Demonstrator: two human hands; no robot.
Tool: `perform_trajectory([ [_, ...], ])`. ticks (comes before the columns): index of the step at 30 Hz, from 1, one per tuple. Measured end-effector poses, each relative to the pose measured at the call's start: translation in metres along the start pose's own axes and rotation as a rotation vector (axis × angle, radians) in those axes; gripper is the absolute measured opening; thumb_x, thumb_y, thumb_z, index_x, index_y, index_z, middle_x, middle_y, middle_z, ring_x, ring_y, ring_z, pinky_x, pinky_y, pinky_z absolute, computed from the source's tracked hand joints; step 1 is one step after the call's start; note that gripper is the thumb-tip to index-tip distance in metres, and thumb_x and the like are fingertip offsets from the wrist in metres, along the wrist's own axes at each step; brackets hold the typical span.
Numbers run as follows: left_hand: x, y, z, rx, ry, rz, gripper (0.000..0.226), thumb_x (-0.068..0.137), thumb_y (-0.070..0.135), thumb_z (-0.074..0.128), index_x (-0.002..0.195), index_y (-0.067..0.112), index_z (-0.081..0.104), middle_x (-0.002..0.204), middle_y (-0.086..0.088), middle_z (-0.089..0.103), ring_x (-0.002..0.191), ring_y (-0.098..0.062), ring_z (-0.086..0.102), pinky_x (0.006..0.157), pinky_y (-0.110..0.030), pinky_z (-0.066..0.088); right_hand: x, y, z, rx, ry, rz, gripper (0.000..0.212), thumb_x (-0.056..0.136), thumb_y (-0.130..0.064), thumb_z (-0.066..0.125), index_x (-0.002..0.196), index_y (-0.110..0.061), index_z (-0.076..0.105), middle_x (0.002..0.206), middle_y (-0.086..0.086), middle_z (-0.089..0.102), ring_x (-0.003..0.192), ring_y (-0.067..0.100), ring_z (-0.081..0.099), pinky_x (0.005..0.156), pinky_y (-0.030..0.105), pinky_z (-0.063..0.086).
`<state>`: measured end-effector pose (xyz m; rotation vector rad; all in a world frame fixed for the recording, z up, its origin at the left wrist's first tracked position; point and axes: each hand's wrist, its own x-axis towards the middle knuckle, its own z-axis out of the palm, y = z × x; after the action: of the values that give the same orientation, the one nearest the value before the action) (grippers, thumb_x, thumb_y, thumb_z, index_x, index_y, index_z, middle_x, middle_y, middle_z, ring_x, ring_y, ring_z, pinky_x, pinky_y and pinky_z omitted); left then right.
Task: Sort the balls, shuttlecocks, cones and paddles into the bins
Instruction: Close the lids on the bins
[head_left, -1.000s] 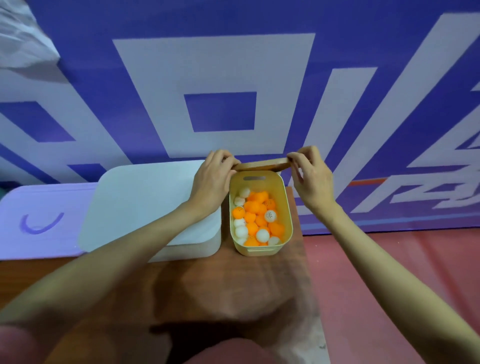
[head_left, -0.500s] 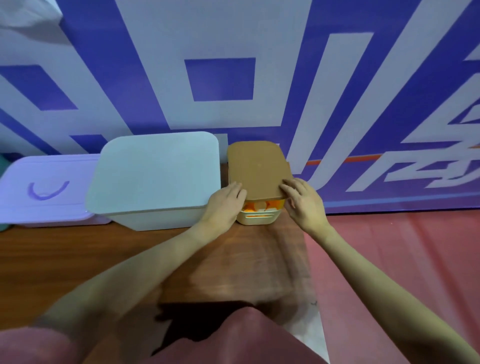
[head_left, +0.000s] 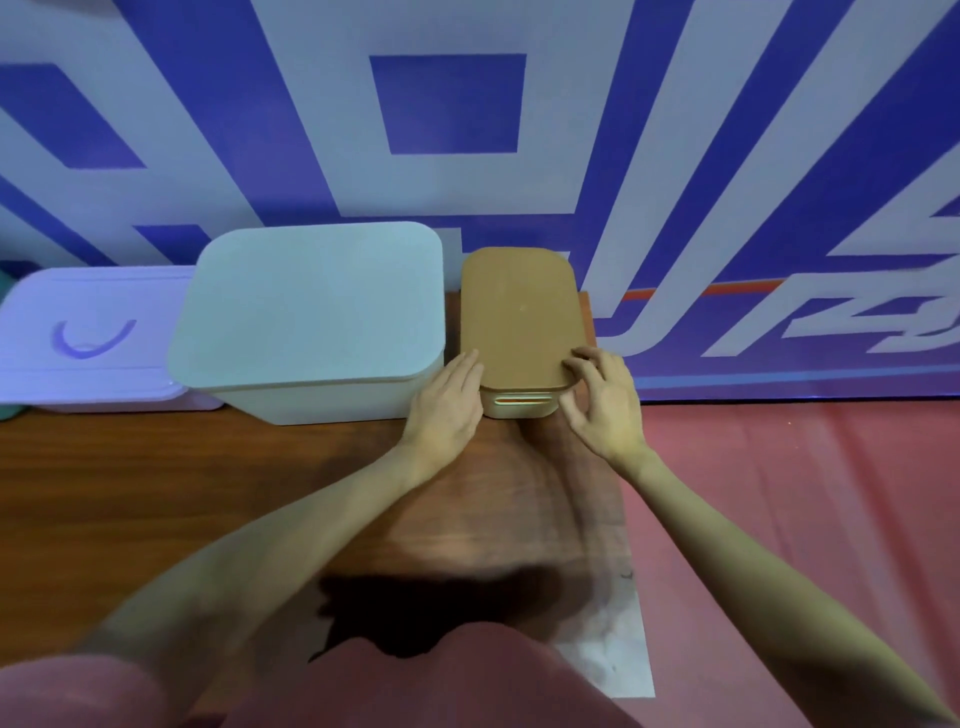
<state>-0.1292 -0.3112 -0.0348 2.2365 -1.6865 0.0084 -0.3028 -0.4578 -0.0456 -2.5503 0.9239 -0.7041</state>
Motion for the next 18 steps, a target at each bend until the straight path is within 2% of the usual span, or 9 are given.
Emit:
perform_trajectory([
  [1,-0.003,0.005,0.002,-0.105,0.025,-0.116,0.044,0.09,0.012,0.057,0.132,0.001,0.051,0.141,-0.014,0.048,0.13,-0.025,0.047,0.107,-0.034,0.039,0.002,-0.004,0.001,0.046,0.032,0.066,0.03,0.085,-0.015,0.058,0.113,-0.006,0.061,0.121,0.007,0.055,0.112,0.022,0.049,0.093,0.03,0.043],
  [3,-0.003,0.014,0.008,-0.296,0.051,-0.335,0.048,0.096,0.02,0.049,0.14,0.002,0.041,0.145,-0.012,0.044,0.134,-0.024,0.041,0.112,-0.034,0.034,0.011,-0.01,0.006,0.137,0.076,0.194,0.031,0.093,-0.017,0.05,0.121,-0.005,0.056,0.126,0.008,0.052,0.117,0.023,0.046,0.099,0.031,0.04],
  [7,0.015,0.027,0.01,-0.567,0.03,-0.691,0.043,0.097,0.033,0.046,0.127,0.002,0.051,0.121,-0.012,0.061,0.115,-0.027,0.056,0.096,-0.043,0.046,0.03,-0.008,0.021,0.292,-0.015,0.414,0.048,0.1,-0.028,0.037,0.143,-0.008,0.033,0.14,0.012,0.045,0.13,0.026,0.041,0.109,0.041,0.036],
  [9,0.025,0.031,0.009,-0.601,0.046,-0.83,0.043,0.098,0.031,0.046,0.128,0.0,0.052,0.122,-0.013,0.061,0.116,-0.029,0.056,0.098,-0.041,0.044,0.033,-0.005,0.028,0.305,-0.066,0.476,0.051,0.1,-0.029,0.035,0.147,-0.01,0.025,0.143,0.013,0.043,0.132,0.028,0.04,0.109,0.044,0.036],
  [13,0.029,0.036,0.011,-0.575,0.084,-0.856,0.034,0.098,0.02,0.05,0.124,-0.001,0.053,0.12,-0.016,0.062,0.115,-0.03,0.055,0.093,-0.035,0.042,0.031,0.0,0.034,0.316,-0.082,0.48,0.05,0.099,-0.032,0.033,0.144,-0.01,0.03,0.138,0.011,0.05,0.124,0.03,0.049,0.104,0.045,0.042],
  [16,0.027,0.033,0.015,-0.606,0.101,-0.851,0.038,0.096,0.02,0.053,0.127,-0.002,0.052,0.119,-0.016,0.063,0.114,-0.03,0.057,0.095,-0.037,0.044,0.027,0.0,0.034,0.323,-0.072,0.432,0.047,0.102,-0.027,0.032,0.146,-0.012,0.029,0.142,0.008,0.046,0.129,0.025,0.045,0.107,0.036,0.039],
  [18,0.026,0.031,0.017,-0.638,0.119,-0.849,0.036,0.095,0.019,0.055,0.126,0.0,0.054,0.116,-0.014,0.065,0.11,-0.029,0.059,0.095,-0.038,0.047,0.026,0.0,0.034,0.289,-0.087,0.398,0.046,0.103,-0.026,0.03,0.147,-0.016,0.029,0.143,0.008,0.044,0.128,0.023,0.044,0.103,0.031,0.038],
])
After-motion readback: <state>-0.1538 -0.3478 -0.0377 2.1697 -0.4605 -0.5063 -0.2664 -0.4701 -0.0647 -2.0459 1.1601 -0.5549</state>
